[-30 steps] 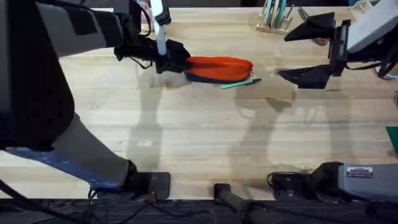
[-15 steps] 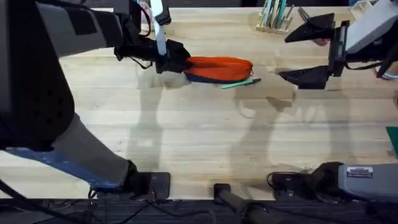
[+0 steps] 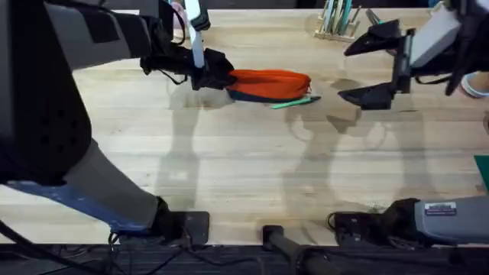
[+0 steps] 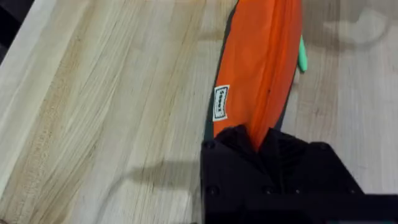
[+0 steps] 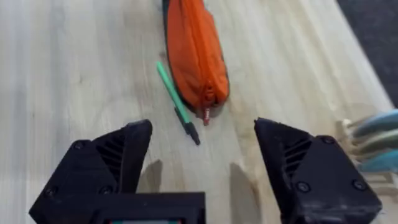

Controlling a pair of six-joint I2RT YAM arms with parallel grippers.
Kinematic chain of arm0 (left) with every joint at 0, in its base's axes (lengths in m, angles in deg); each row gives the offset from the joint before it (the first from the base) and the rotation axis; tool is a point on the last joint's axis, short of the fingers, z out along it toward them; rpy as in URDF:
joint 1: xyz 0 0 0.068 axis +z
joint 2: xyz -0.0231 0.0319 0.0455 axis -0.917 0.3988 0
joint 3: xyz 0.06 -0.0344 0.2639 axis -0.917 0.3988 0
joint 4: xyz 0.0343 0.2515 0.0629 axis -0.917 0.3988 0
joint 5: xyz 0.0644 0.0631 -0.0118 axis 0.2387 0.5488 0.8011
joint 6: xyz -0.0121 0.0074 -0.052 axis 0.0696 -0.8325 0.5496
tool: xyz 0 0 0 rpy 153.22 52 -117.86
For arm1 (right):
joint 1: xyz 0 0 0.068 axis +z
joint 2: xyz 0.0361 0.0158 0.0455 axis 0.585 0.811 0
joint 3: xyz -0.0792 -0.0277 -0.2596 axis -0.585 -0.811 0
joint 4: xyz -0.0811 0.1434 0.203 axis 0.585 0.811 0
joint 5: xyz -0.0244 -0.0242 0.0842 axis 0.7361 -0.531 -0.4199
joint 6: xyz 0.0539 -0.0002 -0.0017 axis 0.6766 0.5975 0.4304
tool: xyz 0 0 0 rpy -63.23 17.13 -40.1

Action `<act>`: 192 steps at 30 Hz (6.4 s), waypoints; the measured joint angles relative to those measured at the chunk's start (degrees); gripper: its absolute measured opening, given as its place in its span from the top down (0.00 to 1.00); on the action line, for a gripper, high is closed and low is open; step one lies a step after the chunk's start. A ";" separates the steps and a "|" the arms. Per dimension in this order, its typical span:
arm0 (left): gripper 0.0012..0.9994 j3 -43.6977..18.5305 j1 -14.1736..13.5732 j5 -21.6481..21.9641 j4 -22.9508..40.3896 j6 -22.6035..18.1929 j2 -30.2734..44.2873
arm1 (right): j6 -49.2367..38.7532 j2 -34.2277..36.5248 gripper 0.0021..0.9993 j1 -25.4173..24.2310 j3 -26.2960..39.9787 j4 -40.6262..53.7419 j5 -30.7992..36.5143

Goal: Unzip the bag, pick up the pens from the table one at a time and place them inside, then zip the bag closed.

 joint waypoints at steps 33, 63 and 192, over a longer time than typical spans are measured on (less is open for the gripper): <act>0.96 0.00 0.00 0.00 0.00 0.00 0.01 | 5.87 13.52 0.29 12.08 0.00 -14.82 4.86; 0.96 0.00 0.00 -0.01 0.40 0.00 0.00 | 7.19 12.90 0.97 12.04 3.14 -14.79 6.90; 0.96 -0.02 0.31 0.05 0.79 -0.02 0.00 | 56.89 -10.72 0.00 40.15 6.86 -8.85 28.62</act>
